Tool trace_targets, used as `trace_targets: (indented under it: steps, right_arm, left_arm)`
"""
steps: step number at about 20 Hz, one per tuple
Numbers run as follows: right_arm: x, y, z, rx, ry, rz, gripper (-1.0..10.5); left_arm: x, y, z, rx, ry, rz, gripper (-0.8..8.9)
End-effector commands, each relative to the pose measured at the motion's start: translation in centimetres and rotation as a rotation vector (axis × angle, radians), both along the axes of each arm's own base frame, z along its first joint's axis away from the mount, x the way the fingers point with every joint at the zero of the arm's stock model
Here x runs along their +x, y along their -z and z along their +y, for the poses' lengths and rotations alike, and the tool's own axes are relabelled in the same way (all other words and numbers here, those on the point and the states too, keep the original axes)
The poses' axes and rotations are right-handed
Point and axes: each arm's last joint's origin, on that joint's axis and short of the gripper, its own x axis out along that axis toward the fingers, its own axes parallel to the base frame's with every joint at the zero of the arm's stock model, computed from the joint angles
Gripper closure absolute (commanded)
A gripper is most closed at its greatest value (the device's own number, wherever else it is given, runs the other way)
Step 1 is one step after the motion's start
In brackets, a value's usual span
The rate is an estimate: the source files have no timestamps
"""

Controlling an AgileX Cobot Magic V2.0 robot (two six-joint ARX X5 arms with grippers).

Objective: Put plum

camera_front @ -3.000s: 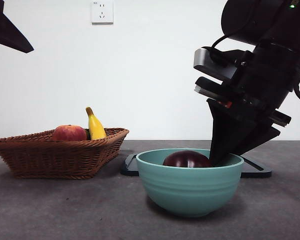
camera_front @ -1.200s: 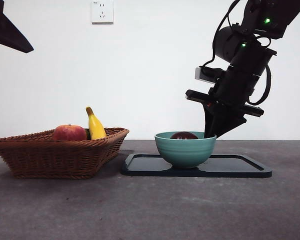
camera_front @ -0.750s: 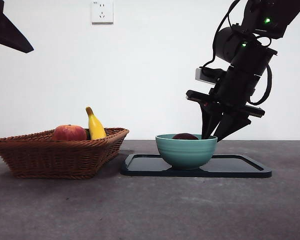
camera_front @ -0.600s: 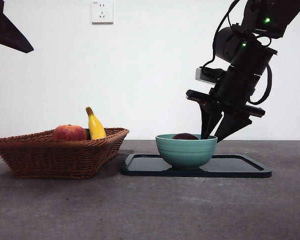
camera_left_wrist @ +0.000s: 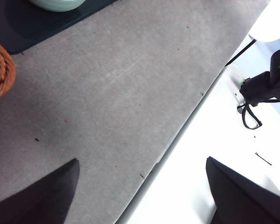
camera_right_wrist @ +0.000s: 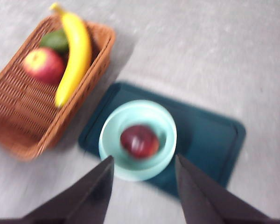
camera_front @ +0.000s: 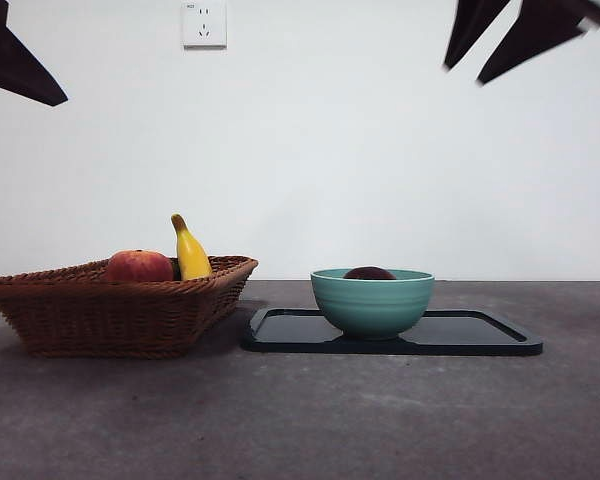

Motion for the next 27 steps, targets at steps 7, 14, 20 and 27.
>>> trace_targets:
  steps: [7,14,20,27]
  right_arm:
    - [-7.0,0.8,-1.4,0.018,-0.08,0.003,7.4]
    - [-12.3,5.1,-2.0,0.08,-0.215,0.039,7.4]
    - [-14.1,5.9,-2.5,0.107,-0.25,0.021,7.4]
    - [-14.0,6.0,-2.5,0.106,-0.25,0.024,7.4]
  left_arm:
    - [0.1,-0.2,-0.1,-0.005,0.013,-0.013,3.8]
    - [0.1,-0.2,-0.1,-0.007,0.012,-0.016,3.8]
    - [0.1,-0.3,-0.1,-0.007,0.012,-0.016,3.8]
    - [0.1,-0.2,-0.1,-0.006,0.012,-0.015,3.8]
